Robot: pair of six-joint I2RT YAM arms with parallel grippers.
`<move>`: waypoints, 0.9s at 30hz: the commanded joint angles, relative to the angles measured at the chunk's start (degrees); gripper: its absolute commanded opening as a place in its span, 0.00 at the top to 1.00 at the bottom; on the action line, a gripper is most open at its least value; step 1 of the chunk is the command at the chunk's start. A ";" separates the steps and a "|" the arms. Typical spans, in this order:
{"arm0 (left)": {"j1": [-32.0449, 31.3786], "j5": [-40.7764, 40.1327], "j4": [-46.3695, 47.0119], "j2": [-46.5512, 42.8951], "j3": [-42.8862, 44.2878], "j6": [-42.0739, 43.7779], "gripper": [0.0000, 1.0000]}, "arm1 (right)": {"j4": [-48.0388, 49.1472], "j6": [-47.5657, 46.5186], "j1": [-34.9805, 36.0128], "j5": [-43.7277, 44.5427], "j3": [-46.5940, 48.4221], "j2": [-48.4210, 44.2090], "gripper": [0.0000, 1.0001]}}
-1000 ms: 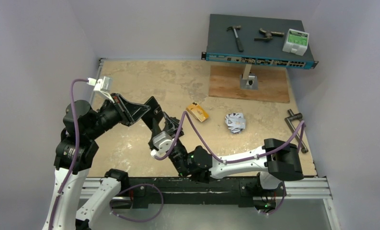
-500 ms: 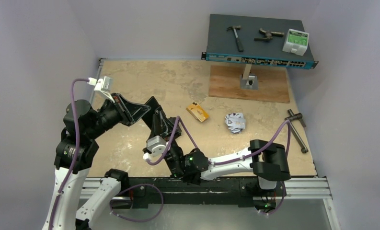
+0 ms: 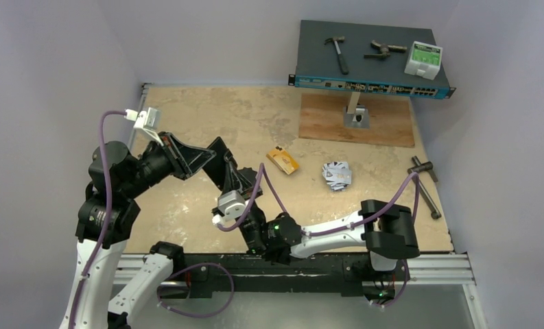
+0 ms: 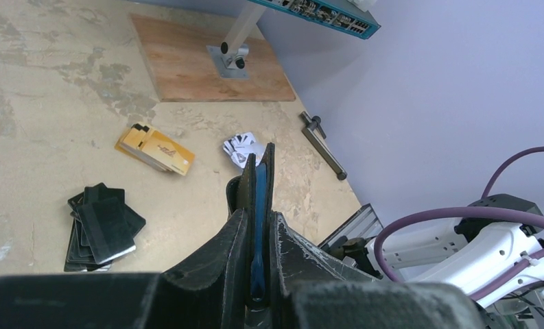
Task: Put the credit cards into the card holder
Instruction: Open the card holder at the center of the board.
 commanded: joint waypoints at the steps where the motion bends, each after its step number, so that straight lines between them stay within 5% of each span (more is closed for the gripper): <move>1: 0.41 1.46 2.04 -0.52 3.16 -1.05 1.00 | 2.09 3.16 -0.96 4.67 -1.05 -2.61 1.00; 23: 0.49 1.34 2.49 -0.36 3.07 -1.08 1.00 | -0.25 7.91 -1.94 4.82 -8.06 -10.41 1.00; 27: 0.49 1.22 2.43 -0.39 3.08 -0.93 1.00 | -0.94 8.28 0.27 0.63 -11.39 -13.78 0.69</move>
